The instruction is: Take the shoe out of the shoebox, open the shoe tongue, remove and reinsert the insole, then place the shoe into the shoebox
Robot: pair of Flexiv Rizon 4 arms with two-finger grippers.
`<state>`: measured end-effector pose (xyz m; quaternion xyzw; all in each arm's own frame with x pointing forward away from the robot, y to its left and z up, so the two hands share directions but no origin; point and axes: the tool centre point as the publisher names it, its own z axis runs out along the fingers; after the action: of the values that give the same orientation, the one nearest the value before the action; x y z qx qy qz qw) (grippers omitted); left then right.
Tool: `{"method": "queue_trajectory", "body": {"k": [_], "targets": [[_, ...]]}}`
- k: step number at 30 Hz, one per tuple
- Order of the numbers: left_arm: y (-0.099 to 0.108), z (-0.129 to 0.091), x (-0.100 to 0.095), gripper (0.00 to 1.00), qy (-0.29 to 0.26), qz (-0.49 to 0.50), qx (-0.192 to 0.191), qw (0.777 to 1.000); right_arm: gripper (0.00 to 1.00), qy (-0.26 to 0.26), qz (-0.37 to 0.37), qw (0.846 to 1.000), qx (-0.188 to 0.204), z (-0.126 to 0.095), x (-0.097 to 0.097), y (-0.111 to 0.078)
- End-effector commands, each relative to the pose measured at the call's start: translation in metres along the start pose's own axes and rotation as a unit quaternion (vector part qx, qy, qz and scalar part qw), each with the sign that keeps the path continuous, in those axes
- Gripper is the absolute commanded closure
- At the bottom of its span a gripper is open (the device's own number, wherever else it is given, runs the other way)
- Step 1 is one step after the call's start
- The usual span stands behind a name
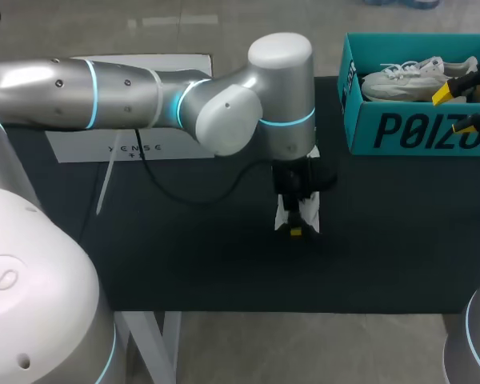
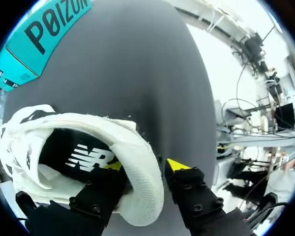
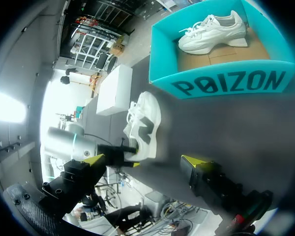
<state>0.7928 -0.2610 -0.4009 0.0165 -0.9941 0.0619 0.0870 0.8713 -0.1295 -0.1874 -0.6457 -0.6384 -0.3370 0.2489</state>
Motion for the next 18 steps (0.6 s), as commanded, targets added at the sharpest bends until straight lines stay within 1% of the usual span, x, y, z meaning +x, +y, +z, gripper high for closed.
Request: {"method": "queue_trajectory", "body": {"k": [1, 4, 5, 6, 8, 9, 11, 13, 14, 15, 17, 18], "targets": [[0.0, -0.026, 0.007, 1.0, -0.015, -0.024, -0.005, 1.0, 0.0, -0.002, 0.001, 1.0, 0.0, 0.0, 0.0, 0.0], [-0.001, -0.057, 0.012, 1.0, -0.028, -0.044, 0.008, 0.999, 0.0, -0.002, 0.001, 1.0, 0.0, 0.0, 0.0, 0.0], [-0.001, -0.069, 0.014, 1.0, -0.033, -0.046, 0.011, 0.998, 0.0, -0.002, 0.001, 1.0, 0.0, 0.0, 0.0, 0.0], [-0.001, -0.079, 0.015, 1.0, -0.041, -0.051, 0.005, 0.998, 0.0, -0.002, 0.001, 1.0, 0.0, 0.0, 0.0, 0.0], [-0.001, -0.1, 0.017, 1.0, -0.041, -0.047, 0.013, 0.998, 0.0, -0.002, 0.001, 1.0, 0.0, 0.0, 0.0, 0.0], [-0.002, -0.11, 0.018, 1.0, -0.044, -0.039, 0.004, 0.998, 0.0, -0.002, 0.001, 1.0, 0.0, 0.0, 0.0, 0.0], [-0.004, -0.128, 0.02, 1.0, -0.049, -0.023, 0.001, 0.999, 0.0, -0.002, 0.001, 1.0, 0.0, 0.0, 0.0, 0.0], [-0.006, -0.145, 0.022, 1.0, -0.062, -0.007, -0.01, 0.998, 0.0, -0.002, 0.001, 1.0, 0.0, 0.0, 0.0, 0.0], [-0.007, -0.152, 0.023, 1.0, -0.06, 0.003, -0.008, 0.998, 0.0, -0.002, 0.001, 1.0, 0.0, 0.0, 0.0, 0.0], [-0.008, -0.159, 0.024, 1.0, -0.06, 0.017, 0.0, 0.998, 0.0, -0.002, 0.001, 1.0, 0.0, 0.0, 0.0, 0.0], [-0.008, -0.169, 0.024, 1.0, -0.05, 0.048, 0.01, 0.998, 0.0, -0.002, 0.001, 1.0, 0.0, 0.0, 0.0, 0.0], [-0.008, -0.173, 0.025, 1.0, -0.046, 0.082, 0.007, 0.996, 0.0, -0.002, 0.001, 1.0, 0.0, 0.0, 0.0, 0.0]]}}
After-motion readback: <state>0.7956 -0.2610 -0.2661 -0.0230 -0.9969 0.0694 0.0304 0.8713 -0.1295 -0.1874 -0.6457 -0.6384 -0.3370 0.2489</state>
